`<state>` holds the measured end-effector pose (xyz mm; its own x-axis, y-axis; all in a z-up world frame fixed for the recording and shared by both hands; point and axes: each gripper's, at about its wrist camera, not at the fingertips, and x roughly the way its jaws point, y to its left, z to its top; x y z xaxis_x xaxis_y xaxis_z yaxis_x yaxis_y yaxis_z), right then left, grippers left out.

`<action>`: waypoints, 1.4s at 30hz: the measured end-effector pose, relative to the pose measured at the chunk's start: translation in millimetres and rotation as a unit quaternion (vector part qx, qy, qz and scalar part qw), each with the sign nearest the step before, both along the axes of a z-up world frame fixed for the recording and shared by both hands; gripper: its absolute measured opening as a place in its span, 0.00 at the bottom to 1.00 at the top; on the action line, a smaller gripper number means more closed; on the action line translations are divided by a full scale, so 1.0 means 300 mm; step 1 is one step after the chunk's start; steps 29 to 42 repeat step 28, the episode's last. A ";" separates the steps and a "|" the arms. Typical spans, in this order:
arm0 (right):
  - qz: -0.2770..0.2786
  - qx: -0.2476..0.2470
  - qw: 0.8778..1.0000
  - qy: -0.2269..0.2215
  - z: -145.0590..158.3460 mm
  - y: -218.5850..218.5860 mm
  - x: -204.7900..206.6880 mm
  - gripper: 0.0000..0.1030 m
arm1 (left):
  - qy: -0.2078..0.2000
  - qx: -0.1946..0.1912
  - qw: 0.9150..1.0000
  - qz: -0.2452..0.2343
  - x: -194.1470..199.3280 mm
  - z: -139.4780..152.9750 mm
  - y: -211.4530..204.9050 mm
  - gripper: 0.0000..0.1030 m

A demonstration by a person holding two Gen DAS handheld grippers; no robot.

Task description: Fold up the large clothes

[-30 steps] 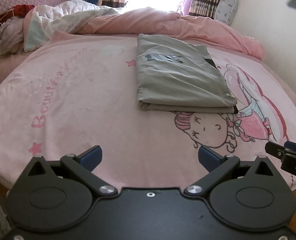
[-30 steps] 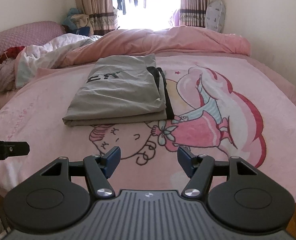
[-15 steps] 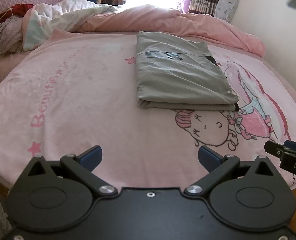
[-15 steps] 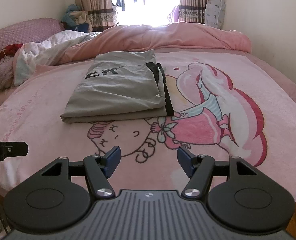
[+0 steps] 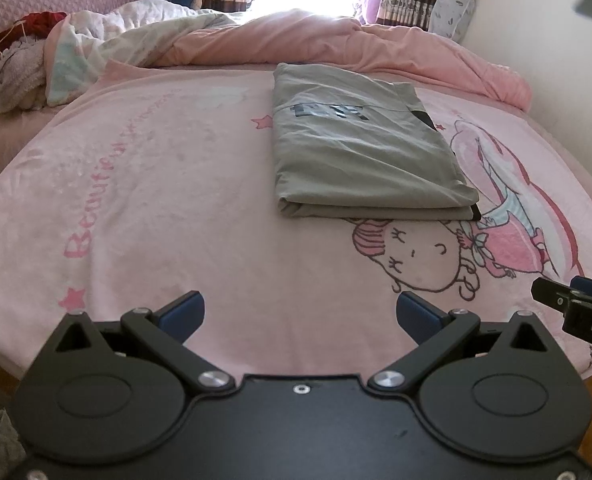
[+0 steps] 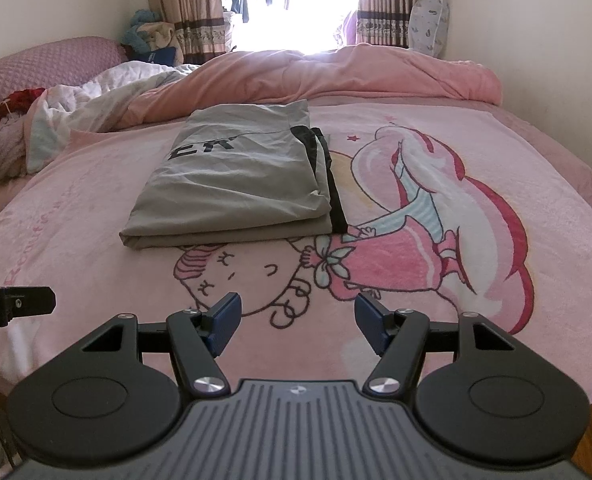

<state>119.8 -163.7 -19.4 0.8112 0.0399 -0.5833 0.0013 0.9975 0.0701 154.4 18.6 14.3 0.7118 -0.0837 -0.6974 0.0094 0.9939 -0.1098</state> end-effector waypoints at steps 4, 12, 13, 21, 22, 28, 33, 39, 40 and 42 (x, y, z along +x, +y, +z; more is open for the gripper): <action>-0.001 0.000 1.000 0.001 -0.001 0.000 0.003 0.74 | 0.002 0.002 1.000 -0.003 0.002 -0.002 -0.003 1.00; -0.004 0.000 1.000 0.003 -0.008 0.000 0.009 0.74 | 0.003 0.003 1.000 -0.005 0.003 -0.002 -0.007 1.00; -0.004 0.001 1.000 0.003 -0.007 -0.001 0.009 0.74 | 0.003 0.003 1.000 -0.005 0.004 -0.002 -0.006 1.00; -0.004 0.001 1.000 0.004 -0.010 -0.004 0.012 0.74 | 0.005 0.004 1.000 -0.007 0.011 -0.003 0.002 1.00; -0.004 0.002 1.000 0.004 -0.011 -0.004 0.012 0.74 | 0.005 0.004 1.000 -0.008 0.011 -0.002 0.003 1.00; -0.005 0.001 1.000 0.006 -0.013 -0.005 0.013 0.74 | 0.005 0.008 1.000 -0.010 0.011 -0.003 0.003 1.00; -0.005 0.001 1.000 0.006 -0.013 -0.005 0.013 0.74 | 0.005 0.008 1.000 -0.010 0.011 -0.003 0.003 1.00; -0.005 0.001 1.000 0.006 -0.013 -0.005 0.013 0.74 | 0.005 0.008 1.000 -0.010 0.011 -0.003 0.003 1.00; -0.005 0.001 1.000 0.006 -0.013 -0.005 0.013 0.74 | 0.005 0.008 1.000 -0.010 0.011 -0.003 0.003 1.00; -0.005 0.001 1.000 0.006 -0.013 -0.005 0.013 0.74 | 0.005 0.008 1.000 -0.010 0.011 -0.003 0.003 1.00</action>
